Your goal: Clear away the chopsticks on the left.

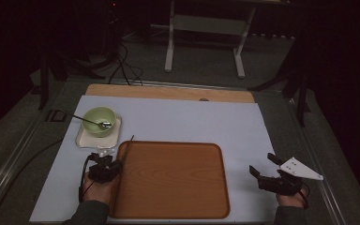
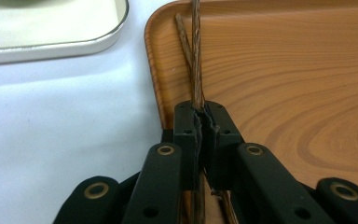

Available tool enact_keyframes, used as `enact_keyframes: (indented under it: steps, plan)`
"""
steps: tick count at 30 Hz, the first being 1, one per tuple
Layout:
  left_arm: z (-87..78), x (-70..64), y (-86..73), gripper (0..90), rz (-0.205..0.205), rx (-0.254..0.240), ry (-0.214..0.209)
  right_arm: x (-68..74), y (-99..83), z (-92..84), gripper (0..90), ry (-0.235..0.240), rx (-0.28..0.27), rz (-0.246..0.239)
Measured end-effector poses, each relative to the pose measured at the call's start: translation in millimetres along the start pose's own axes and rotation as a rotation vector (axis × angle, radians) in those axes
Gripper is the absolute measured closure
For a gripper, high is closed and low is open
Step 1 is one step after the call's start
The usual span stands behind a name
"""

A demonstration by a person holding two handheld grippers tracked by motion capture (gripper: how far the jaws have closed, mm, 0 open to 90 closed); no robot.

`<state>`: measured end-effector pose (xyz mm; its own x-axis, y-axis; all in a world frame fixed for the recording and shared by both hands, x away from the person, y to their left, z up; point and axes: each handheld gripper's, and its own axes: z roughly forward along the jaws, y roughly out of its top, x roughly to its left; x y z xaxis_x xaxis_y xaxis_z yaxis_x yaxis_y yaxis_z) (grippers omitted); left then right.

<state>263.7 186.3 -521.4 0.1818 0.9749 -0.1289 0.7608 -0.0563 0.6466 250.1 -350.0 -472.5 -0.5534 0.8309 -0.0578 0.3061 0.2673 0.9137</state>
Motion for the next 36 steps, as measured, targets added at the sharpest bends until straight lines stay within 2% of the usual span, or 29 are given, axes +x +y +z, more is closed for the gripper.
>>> enact_keyframes:
  steps: [5,7,18,29,36]
  plan:
    - [-5.3,-2.4,-3.5,85.3,-0.012,0.013,0.018,-0.1,-0.1,0.4,13.7,0.000,0.001,-0.002]
    - [-8.0,-4.3,-5.2,85.3,0.000,0.018,0.031,0.0,-0.1,0.5,13.7,0.001,0.001,-0.001]
    - [-19.5,-8.2,-13.2,85.4,0.002,0.027,0.064,0.1,0.3,1.4,13.7,0.004,0.001,0.000]
    - [-9.9,-13.6,-7.8,85.4,0.001,0.023,0.020,0.2,0.9,2.6,13.6,0.007,0.002,-0.001]
    - [-7.1,-12.6,-6.2,85.5,-0.006,0.025,0.015,0.2,0.7,2.0,13.6,0.006,0.003,-0.001]
